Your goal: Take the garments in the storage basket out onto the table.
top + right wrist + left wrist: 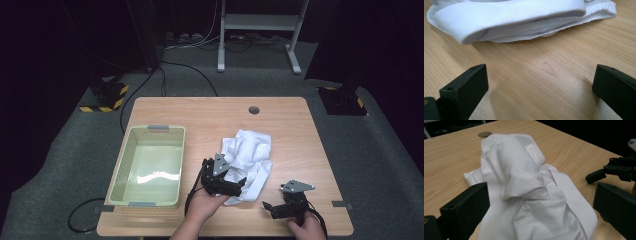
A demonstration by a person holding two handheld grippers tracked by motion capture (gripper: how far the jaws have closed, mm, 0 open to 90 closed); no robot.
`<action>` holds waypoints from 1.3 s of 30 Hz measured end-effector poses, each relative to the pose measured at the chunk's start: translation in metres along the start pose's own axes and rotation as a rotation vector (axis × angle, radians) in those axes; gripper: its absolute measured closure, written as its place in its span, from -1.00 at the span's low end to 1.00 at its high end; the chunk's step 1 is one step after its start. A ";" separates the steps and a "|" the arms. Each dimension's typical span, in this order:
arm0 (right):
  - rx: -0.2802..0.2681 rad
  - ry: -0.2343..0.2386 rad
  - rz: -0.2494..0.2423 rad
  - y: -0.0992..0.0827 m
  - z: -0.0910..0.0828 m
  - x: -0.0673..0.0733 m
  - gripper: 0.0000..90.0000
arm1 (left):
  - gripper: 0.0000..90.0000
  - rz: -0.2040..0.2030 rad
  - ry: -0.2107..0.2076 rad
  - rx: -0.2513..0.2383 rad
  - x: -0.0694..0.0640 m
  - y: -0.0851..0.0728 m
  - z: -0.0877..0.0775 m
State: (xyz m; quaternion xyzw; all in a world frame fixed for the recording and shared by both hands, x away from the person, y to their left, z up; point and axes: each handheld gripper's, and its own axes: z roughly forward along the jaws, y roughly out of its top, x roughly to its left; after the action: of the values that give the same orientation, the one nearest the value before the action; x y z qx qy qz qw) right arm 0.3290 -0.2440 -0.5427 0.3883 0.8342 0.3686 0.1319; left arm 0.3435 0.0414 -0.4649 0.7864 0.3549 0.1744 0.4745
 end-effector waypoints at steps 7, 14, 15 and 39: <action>0.002 -0.003 -0.003 0.000 0.000 0.000 -1.00 | -0.98 0.001 0.001 -0.036 -0.007 -0.008 -0.015; 0.000 0.000 0.000 0.000 0.000 0.000 -1.00 | -0.98 0.013 0.012 -0.050 -0.013 -0.018 -0.027; 0.000 0.000 0.000 0.000 0.000 0.000 -1.00 | -0.98 0.014 0.013 -0.049 -0.013 -0.021 -0.028; 0.002 -0.002 -0.002 0.000 0.000 0.000 -1.00 | -0.96 0.109 0.055 0.069 -0.025 -0.099 -0.019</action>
State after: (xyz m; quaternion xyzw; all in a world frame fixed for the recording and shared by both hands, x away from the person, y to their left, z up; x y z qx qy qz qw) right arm 0.3288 -0.2436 -0.5428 0.3879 0.8349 0.3673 0.1329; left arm 0.2758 0.0648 -0.5403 0.8154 0.3303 0.2092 0.4268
